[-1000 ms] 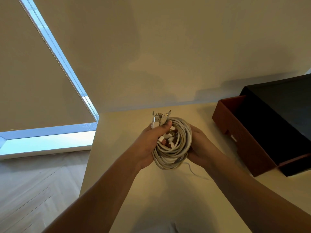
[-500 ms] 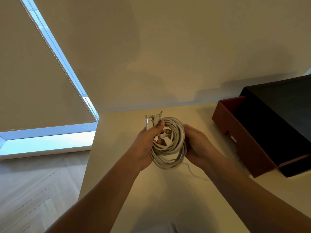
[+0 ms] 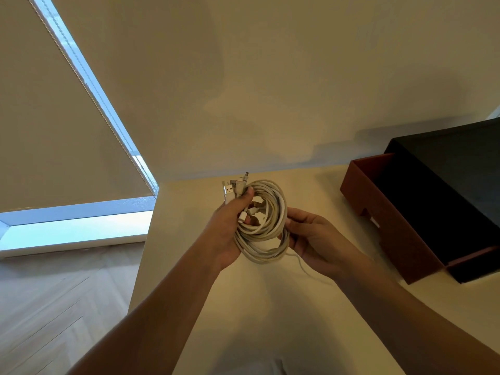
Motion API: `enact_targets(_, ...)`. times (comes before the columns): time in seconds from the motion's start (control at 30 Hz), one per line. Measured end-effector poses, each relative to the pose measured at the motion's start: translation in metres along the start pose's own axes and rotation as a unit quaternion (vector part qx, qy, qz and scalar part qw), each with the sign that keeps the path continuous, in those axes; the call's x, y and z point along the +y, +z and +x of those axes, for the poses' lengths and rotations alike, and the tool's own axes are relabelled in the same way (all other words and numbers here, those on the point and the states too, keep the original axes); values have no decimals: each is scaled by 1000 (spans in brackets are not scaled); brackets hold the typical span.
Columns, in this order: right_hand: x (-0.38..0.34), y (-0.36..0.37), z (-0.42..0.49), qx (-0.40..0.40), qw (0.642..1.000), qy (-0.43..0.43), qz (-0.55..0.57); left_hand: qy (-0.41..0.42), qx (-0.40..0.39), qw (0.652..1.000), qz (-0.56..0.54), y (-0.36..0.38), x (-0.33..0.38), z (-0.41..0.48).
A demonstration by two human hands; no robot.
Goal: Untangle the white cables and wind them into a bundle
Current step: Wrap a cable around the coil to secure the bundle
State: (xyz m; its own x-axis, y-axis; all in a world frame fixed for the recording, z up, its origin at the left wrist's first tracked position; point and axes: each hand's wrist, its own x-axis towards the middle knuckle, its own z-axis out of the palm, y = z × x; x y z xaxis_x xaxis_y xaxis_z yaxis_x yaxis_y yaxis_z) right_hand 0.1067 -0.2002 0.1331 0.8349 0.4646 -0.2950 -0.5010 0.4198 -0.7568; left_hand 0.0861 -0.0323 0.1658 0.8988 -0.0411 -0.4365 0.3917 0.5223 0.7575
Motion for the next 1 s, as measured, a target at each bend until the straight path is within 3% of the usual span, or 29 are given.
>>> enact_targets(0.43, -8, -9, -1, -93, 995, 40, -12, -60, -79, 994, 54, 3, 2, -6)
enact_targets(0.6, -5, -3, 0, -74, 997, 16, -22, -49, -83, 993, 69, 5, 0, -7)
enact_targets(0.8, -10, 0, 0, -105, 994, -8, -39, -42, -92, 992, 69, 3, -1, -8)
enact_targets(1.0, -10, 3, 7, -35, 999, -10, -40, -14, -40, 995, 86, 6, -3, -10)
